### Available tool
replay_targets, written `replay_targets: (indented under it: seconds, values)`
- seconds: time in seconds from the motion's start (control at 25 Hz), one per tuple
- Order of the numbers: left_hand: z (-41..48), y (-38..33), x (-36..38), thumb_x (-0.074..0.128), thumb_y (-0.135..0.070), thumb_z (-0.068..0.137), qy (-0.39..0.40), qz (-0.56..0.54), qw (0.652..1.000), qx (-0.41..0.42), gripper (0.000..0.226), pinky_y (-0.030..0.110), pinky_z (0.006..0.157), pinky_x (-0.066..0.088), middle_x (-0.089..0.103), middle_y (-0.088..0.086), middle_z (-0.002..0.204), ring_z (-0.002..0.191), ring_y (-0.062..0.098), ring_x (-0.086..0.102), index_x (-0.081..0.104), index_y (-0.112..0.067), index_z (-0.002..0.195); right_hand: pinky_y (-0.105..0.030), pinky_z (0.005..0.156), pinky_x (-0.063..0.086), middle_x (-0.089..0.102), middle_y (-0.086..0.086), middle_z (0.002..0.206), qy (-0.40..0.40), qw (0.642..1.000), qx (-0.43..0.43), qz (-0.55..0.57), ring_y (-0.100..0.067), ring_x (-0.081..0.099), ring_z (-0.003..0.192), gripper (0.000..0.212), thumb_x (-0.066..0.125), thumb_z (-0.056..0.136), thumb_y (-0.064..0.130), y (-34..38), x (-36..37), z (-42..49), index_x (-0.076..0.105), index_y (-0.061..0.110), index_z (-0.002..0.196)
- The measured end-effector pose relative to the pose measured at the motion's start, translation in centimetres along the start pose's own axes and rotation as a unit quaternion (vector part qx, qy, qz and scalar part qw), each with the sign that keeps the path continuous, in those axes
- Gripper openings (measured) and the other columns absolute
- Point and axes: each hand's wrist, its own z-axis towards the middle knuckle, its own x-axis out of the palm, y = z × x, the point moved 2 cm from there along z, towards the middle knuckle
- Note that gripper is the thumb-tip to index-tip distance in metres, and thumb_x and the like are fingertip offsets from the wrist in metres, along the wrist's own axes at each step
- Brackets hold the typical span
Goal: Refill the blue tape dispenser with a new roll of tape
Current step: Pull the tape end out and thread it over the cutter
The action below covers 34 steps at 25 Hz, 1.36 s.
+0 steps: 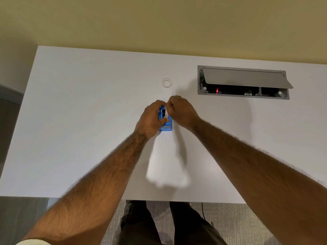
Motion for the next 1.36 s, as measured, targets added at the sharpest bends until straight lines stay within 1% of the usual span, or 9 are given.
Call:
replay_targets:
  seconds: [0.08,0.28,0.6,0.8,0.92,1.08,1.2,1.28,1.36]
  values:
    - [-0.5,0.3,-0.5,0.078,-0.014,0.084,0.01,-0.056,0.998,-0.011,0.061,0.031,0.1,0.049,0.059,0.002,0.133,0.113,0.016,0.059,0.05,-0.018,0.138,-0.021,0.057,0.036,0.056,-0.007,0.08,0.002,1.0,-0.005,-0.008,-0.017,0.052,0.067,0.015,0.045,0.094,0.015,0.1,0.0,-0.1,0.05,0.011,0.081]
    - [-1.5,0.5,-1.3,0.048,-0.002,0.099,-0.009,-0.028,0.999,0.036,0.041,0.023,0.106,0.039,0.062,0.007,0.137,0.125,0.022,0.058,0.058,-0.01,0.138,-0.029,0.062,0.045,0.049,-0.003,0.08,0.01,0.996,-0.043,-0.073,-0.017,0.054,0.065,0.016,0.055,0.093,0.012,0.3,0.2,-1.2,0.043,0.017,0.084]
    - [-1.4,0.0,-1.2,0.048,-0.013,0.103,-0.025,-0.044,0.998,0.031,0.032,0.032,0.106,0.045,0.068,0.007,0.129,0.12,0.022,0.062,0.065,-0.012,0.13,-0.026,0.059,0.04,0.042,0.001,0.085,-0.017,0.993,-0.05,-0.101,-0.014,0.047,0.065,0.013,0.063,0.088,0.011,-0.2,2.0,-3.8,0.053,0.013,0.095]
    - [-0.8,-0.4,-0.9,0.056,-0.028,0.1,-0.04,-0.044,0.998,0.006,0.028,0.032,0.101,0.049,0.072,0.002,0.119,0.109,0.019,0.065,0.069,-0.015,0.122,-0.029,0.062,0.048,0.059,-0.005,0.094,-0.069,0.993,-0.054,-0.085,-0.015,0.05,0.071,0.007,0.054,0.095,0.014,0.0,2.5,-5.0,0.057,0.012,0.101]
    - [-0.5,-0.5,-0.9,0.061,-0.03,0.098,-0.047,-0.046,0.998,-0.015,0.029,0.036,0.101,0.051,0.072,0.003,0.117,0.106,0.019,0.065,0.07,-0.013,0.119,-0.032,0.07,0.054,0.063,-0.006,0.1,-0.102,0.993,-0.025,-0.045,-0.019,0.059,0.08,0.019,0.049,0.097,0.015,-0.1,2.7,-6.3,0.059,0.012,0.113]
    - [-0.4,-0.7,-0.9,0.06,-0.03,0.098,-0.045,-0.037,0.998,-0.026,0.033,0.034,0.101,0.052,0.071,0.006,0.121,0.107,0.02,0.066,0.067,-0.01,0.123,-0.023,0.072,0.053,0.064,0.0,0.101,-0.148,0.985,0.07,0.058,-0.013,0.062,0.082,0.02,0.047,0.097,0.016,-0.4,3.0,-7.9,0.063,0.015,0.108]
    - [-0.5,-0.7,-0.9,0.061,-0.031,0.097,-0.044,-0.043,0.997,-0.038,0.033,0.031,0.099,0.054,0.07,0.004,0.122,0.106,0.018,0.067,0.067,-0.012,0.124,-0.016,0.059,0.043,0.059,0.005,0.078,-0.164,0.941,0.217,0.203,-0.008,0.053,0.063,0.017,0.051,0.094,0.021,-0.3,3.2,-7.6,0.062,0.014,0.083]
    - [-0.6,-0.7,-0.9,0.062,-0.031,0.097,-0.044,-0.047,0.997,-0.038,0.033,0.027,0.096,0.054,0.07,0.004,0.122,0.103,0.017,0.068,0.067,-0.013,0.125,-0.022,0.049,0.043,0.058,-0.003,0.067,-0.137,0.848,0.349,0.375,-0.01,0.049,0.053,0.03,0.058,0.092,0.031,-0.1,3.1,-6.9,0.063,0.006,0.076]
    - [-0.7,-0.8,-1.0,0.062,-0.031,0.097,-0.047,-0.048,0.997,-0.033,0.032,0.025,0.093,0.054,0.071,0.003,0.121,0.1,0.015,0.068,0.068,-0.014,0.124,-0.017,0.04,0.043,0.059,-0.002,0.064,-0.075,0.749,0.443,0.487,-0.011,0.049,0.049,0.034,0.066,0.088,0.04,0.4,2.6,-6.4,0.069,0.007,0.082]
